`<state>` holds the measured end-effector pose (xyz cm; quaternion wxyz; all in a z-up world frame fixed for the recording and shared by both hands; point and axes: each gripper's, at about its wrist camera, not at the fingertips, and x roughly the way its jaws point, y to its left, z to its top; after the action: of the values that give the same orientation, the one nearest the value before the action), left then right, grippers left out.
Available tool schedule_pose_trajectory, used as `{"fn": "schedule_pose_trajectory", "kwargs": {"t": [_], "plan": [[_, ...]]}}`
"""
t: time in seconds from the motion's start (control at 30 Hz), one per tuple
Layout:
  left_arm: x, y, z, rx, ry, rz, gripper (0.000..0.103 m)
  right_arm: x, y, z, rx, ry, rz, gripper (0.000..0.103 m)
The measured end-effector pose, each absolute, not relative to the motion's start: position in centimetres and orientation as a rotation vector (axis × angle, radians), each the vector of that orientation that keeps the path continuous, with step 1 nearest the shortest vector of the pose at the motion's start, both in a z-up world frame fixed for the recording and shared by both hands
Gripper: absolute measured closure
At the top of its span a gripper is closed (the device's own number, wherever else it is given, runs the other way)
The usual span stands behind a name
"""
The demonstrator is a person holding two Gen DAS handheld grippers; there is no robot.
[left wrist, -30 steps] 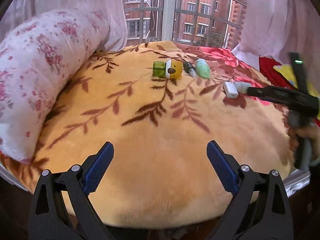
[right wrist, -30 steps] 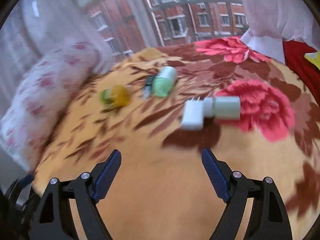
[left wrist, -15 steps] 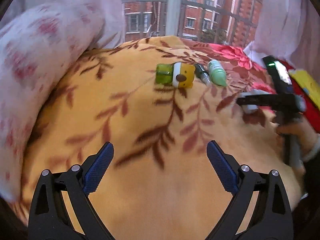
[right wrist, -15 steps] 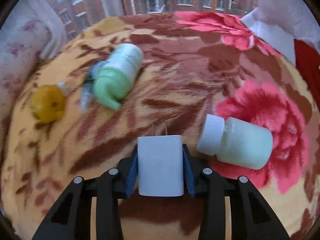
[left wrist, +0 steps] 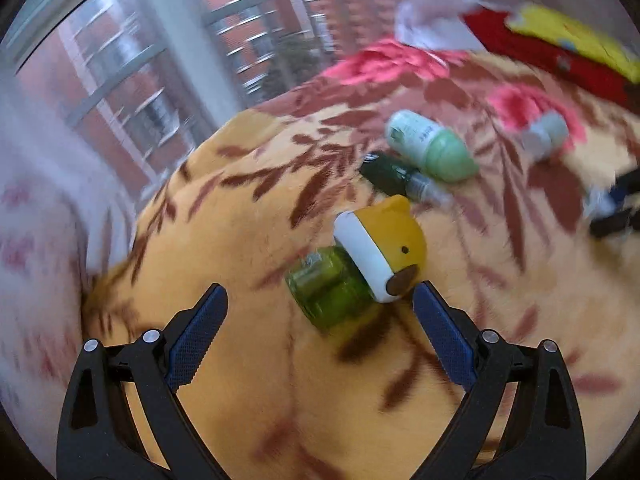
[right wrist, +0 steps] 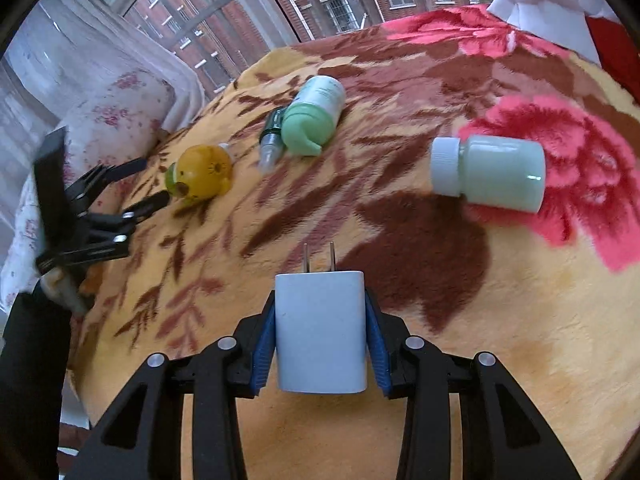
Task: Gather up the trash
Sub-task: 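Grasp the white charger plug with the right tool while the left tool grasps the toy-topped green bottle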
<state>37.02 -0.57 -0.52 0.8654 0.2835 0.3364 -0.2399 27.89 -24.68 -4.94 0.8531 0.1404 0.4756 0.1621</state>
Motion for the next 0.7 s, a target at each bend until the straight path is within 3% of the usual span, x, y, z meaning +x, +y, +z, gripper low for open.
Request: {"fn": "schedule_pose_trajectory", "kwargs": {"t": [0.27, 0.37, 0.5, 0.7], "plan": [[39.1, -3.2, -4.5, 0.837, 0.719, -0.754, 0.010, 28.4, -24.5, -5.1, 0.321, 0.993, 0.357, 0.063], [40.8, -2.9, -4.5, 0.784, 0.770, -0.836, 0.011, 28.6, -24.5, -5.7, 0.318, 1.013, 0.349, 0.063], [41.5, -2.5, -4.9, 0.671, 0.843, -0.860, 0.031, 28.7, -24.8, -6.2, 0.334, 1.019, 0.342, 0.063], [38.7, -4.6, -4.6, 0.697, 0.821, -0.607, 0.038, 28.4, -25.1, -5.4, 0.334, 0.984, 0.337, 0.063]]}}
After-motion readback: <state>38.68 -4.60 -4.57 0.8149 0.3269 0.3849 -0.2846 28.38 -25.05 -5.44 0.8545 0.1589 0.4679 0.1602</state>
